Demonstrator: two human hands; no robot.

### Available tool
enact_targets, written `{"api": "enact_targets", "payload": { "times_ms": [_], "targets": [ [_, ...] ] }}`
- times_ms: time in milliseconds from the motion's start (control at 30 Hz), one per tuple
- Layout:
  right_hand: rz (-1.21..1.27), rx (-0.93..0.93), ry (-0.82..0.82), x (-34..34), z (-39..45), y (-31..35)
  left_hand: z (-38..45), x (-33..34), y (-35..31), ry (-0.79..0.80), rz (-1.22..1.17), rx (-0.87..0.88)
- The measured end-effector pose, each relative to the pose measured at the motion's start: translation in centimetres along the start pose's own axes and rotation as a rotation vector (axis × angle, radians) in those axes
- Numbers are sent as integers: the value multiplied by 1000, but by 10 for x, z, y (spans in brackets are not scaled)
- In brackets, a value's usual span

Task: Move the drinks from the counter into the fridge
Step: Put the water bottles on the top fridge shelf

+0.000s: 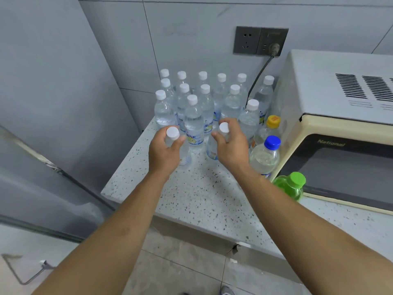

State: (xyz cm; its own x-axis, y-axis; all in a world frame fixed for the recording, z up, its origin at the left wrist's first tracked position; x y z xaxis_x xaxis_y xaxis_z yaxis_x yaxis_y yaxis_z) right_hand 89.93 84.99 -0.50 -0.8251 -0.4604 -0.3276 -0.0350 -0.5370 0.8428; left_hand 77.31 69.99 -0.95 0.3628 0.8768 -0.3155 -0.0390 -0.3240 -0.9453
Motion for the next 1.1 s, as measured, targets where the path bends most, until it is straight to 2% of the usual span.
{"api": "enact_targets", "payload": {
  "times_ms": [67, 200, 300, 567, 700, 1000, 1100],
  "targets": [
    [12, -20, 6, -2, -7, 6, -6, -7, 0, 3, 8, 6],
    [58, -34, 38, 4, -18, 12, -18, -8, 1, 113, 90, 62],
    [90, -55, -7, 7, -28, 9, -20, -7, 10, 125, 123, 30],
    [69, 324, 132, 22, -64, -49, -11, 7, 49, 283, 124, -198],
    [35, 370, 88, 30, -70, -64, -10, 13, 76, 325, 109, -288],
    [-9, 355, -12, 25, -87, -61, -21, -2, 96, 271, -5, -324],
    [-55, 352, 12, 22, -95, -55, -27, -10, 101, 278, -50, -343]
  ]
}}
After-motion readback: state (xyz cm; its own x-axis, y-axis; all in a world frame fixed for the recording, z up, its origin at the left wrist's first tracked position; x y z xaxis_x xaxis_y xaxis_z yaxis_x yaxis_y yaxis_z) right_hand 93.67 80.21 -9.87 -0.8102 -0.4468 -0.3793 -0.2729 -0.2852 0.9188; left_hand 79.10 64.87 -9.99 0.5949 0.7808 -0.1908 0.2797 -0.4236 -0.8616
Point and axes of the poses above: each hand's wrist, its own z-axis towards the middle knuckle, its own x-axis out of the palm, y = z × x, the point moved 4 cm from there along z, towards the middle knuckle, and after that the axes turned 14 degrees about -x, right-handed, at the moved point
